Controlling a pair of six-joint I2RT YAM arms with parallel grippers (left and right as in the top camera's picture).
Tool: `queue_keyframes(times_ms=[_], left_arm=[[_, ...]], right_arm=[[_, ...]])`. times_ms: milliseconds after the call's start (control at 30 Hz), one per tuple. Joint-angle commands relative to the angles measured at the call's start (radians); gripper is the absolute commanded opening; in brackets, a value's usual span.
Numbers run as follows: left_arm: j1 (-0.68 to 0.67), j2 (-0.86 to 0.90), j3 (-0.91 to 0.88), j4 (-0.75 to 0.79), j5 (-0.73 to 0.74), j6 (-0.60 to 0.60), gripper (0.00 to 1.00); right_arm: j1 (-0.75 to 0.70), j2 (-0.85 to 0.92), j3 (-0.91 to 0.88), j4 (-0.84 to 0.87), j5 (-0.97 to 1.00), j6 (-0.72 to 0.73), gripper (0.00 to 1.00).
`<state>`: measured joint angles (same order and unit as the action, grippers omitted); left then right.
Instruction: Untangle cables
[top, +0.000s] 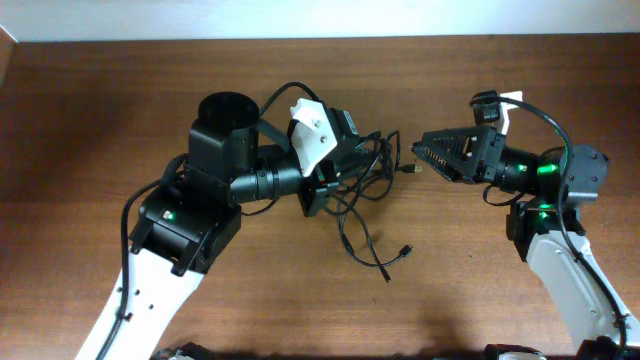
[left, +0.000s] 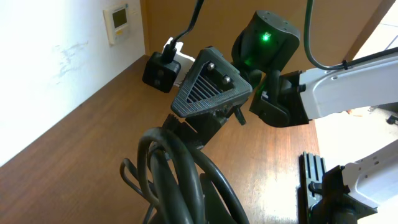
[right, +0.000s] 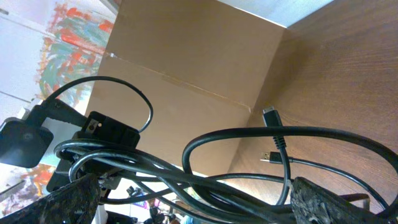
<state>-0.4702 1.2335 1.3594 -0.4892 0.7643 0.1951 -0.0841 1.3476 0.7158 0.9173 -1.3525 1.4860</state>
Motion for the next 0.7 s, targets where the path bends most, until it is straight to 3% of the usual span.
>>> queue_keyframes(times_ms=[0,67,400,667], left_arm=[[-0.003,-0.003,0.027,0.036,-0.006,0.012,0.0],[-0.003,-0.003,0.027,0.071,-0.006,0.01,0.0],[-0.003,-0.003,0.027,0.255,-0.066,-0.244,0.0],[-0.003,0.003,0.027,0.234,-0.065,-0.262,0.0]], right_arm=[[0.005,0.001,-0.001,0.003,-0.018,-0.004,0.96],[0.005,0.001,-0.001,0.003,-0.036,-0.004,0.96],[0.005,0.001,-0.001,0.003,-0.049,-0.015,0.96],[0.005,0.001,-0.001,0.004,-0.027,-0.005,0.93]])
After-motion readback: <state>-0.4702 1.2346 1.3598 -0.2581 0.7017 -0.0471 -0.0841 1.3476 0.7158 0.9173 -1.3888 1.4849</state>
